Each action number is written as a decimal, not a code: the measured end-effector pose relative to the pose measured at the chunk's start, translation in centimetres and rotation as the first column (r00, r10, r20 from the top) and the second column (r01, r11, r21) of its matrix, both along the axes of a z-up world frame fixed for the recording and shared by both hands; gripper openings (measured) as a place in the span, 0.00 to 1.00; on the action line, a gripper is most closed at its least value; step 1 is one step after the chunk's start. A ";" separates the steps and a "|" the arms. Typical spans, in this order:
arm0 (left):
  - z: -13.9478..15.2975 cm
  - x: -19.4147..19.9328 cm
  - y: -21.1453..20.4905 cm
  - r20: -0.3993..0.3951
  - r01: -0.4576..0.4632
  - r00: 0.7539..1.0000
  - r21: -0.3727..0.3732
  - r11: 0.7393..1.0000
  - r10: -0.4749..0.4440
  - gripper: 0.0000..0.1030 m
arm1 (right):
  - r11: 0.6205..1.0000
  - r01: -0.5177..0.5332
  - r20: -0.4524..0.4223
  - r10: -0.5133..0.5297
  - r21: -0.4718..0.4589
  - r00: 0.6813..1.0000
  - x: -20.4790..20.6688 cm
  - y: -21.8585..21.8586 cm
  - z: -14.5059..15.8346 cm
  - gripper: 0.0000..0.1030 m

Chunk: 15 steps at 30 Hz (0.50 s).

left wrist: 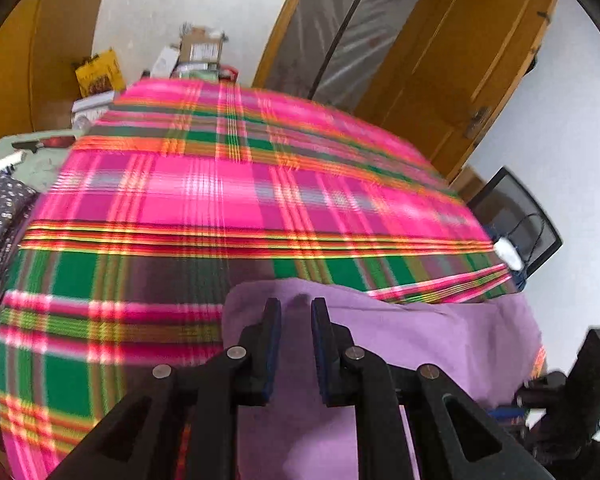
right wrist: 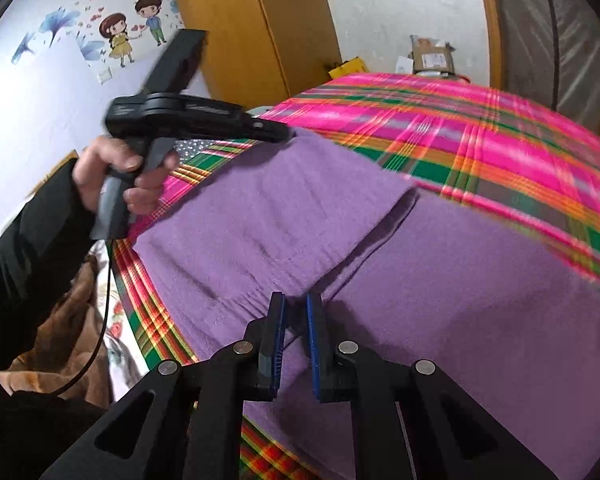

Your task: Fold clothes

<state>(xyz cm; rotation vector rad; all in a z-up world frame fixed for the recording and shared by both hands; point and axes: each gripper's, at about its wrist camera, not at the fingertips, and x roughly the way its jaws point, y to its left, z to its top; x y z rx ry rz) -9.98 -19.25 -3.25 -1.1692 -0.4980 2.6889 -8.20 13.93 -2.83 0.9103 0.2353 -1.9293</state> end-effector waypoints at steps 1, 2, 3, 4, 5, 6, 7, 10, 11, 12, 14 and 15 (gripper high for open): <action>0.3 1.2 0.2 -0.017 -0.001 1.000 0.002 1.000 0.001 0.14 | 1.000 0.009 -0.005 -0.009 -0.018 1.000 -0.2 0.2 0.6 0.10; 0.3 2.3 0.5 -0.028 0.002 1.000 0.007 1.000 -0.002 0.14 | 0.999 0.019 -0.007 -0.020 -0.043 1.000 -0.7 0.2 1.3 0.10; 0.2 3.3 0.9 -0.035 0.006 0.999 0.012 1.000 -0.005 0.14 | 0.998 0.030 -0.013 -0.031 -0.058 0.999 -1.2 0.1 1.9 0.10; 0.1 4.2 1.3 -0.039 0.008 0.999 0.016 1.000 -0.007 0.14 | 0.997 0.041 -0.020 -0.042 -0.066 0.999 -1.7 -0.1 2.4 0.10; -0.1 4.9 1.8 -0.039 0.008 0.999 0.017 1.000 -0.007 0.14 | 0.997 0.050 -0.025 -0.052 -0.064 0.998 -2.3 -0.6 2.7 0.10; -0.4 5.6 2.1 -0.037 0.007 0.999 0.018 1.000 -0.006 0.14 | 0.997 0.059 -0.030 -0.060 -0.057 0.998 -3.0 -1.3 3.0 0.10; -0.7 6.5 2.5 -0.036 0.004 0.999 0.020 1.000 -0.003 0.14 | 0.996 0.067 -0.035 -0.069 -0.050 0.997 -3.7 -2.0 3.3 0.10; -1.5 8.4 3.4 -0.040 -0.001 0.999 0.025 1.000 0.002 0.14 | 0.997 0.072 -0.027 -0.073 -0.030 0.997 -5.7 -4.4 3.2 0.10; -1.7 8.9 3.7 -0.041 -0.002 0.999 0.025 1.000 0.003 0.14 | 0.997 0.072 -0.020 -0.073 -0.023 0.997 -6.3 -5.3 3.1 0.10; -1.9 9.4 3.9 -0.041 -0.001 0.999 0.025 1.000 0.002 0.14 | 0.997 0.076 -0.017 -0.076 -0.008 0.997 -6.9 -5.9 2.7 0.10; -2.4 10.0 4.6 -0.036 0.009 0.999 0.022 1.000 -0.008 0.14 | 0.994 0.099 -0.020 -0.098 0.051 0.995 -8.1 -6.8 1.3 0.10; -2.7 10.3 4.9 -0.032 0.015 0.999 0.020 1.000 -0.014 0.14 | 0.992 0.111 -0.016 -0.110 0.061 0.994 -8.4 -6.8 0.9 0.10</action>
